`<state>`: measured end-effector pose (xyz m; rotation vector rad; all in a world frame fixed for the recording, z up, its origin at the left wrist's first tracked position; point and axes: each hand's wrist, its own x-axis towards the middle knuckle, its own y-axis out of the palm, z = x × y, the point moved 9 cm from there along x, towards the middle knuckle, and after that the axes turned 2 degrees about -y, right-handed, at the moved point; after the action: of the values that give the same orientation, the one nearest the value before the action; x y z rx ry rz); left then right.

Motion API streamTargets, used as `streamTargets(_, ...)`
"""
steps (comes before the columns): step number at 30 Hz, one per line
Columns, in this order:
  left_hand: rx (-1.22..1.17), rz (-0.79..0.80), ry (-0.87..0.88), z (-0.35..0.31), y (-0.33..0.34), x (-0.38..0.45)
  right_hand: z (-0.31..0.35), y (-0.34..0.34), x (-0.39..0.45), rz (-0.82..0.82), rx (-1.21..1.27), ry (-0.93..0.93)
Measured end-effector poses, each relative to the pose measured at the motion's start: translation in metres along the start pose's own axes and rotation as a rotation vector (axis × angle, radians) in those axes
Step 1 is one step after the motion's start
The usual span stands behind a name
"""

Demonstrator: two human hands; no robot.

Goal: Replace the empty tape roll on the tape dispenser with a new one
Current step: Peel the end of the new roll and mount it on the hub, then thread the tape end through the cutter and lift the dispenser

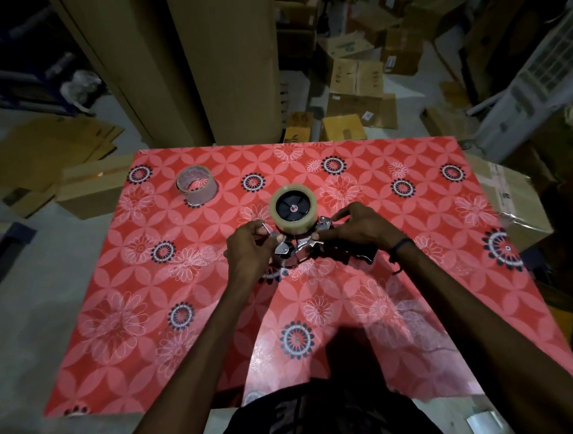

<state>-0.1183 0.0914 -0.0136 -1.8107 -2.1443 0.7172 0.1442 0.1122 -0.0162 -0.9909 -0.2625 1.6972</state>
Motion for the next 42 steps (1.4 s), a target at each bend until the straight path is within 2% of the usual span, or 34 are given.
streamTargets(8,-0.034,0.013,-0.008,-0.001,-0.006,-0.008,0.008,0.010,-0.008,0.134,0.080,0.075)
streamTargets(14,-0.075,0.022,0.038,-0.001,-0.006,-0.008,0.025,0.005,-0.030,0.058,-0.029,-0.040)
streamTargets(18,-0.149,0.032,0.091,0.004,0.000,-0.008,0.021,-0.006,-0.041,-0.100,-0.048,-0.130)
streamTargets(22,-0.121,-0.060,0.142,0.022,-0.003,-0.020,0.030,-0.020,-0.060,-0.435,-0.242,-0.351)
streamTargets(24,-0.075,-0.086,0.162,0.031,-0.003,-0.029,0.029,-0.023,-0.071,-0.552,-0.355,-0.407)
streamTargets(27,0.042,-0.083,0.182,0.034,0.002,-0.031,0.021,-0.023,-0.080,-0.647,-0.510,-0.431)
streamTargets(30,0.096,-0.070,0.188,0.029,0.005,-0.029,0.015,-0.019,-0.088,-0.673,-0.550,-0.473)
streamTargets(34,0.149,-0.072,0.235,0.026,0.006,-0.032,0.009,-0.020,-0.098,-0.678,-0.470,-0.489)
streamTargets(39,0.200,-0.080,0.232,0.026,0.008,-0.034,-0.004,-0.038,-0.108,-0.729,-0.117,-0.442)
streamTargets(42,0.242,-0.087,0.221,0.026,0.009,-0.035,-0.028,-0.050,-0.104,-0.684,0.171,-0.264)
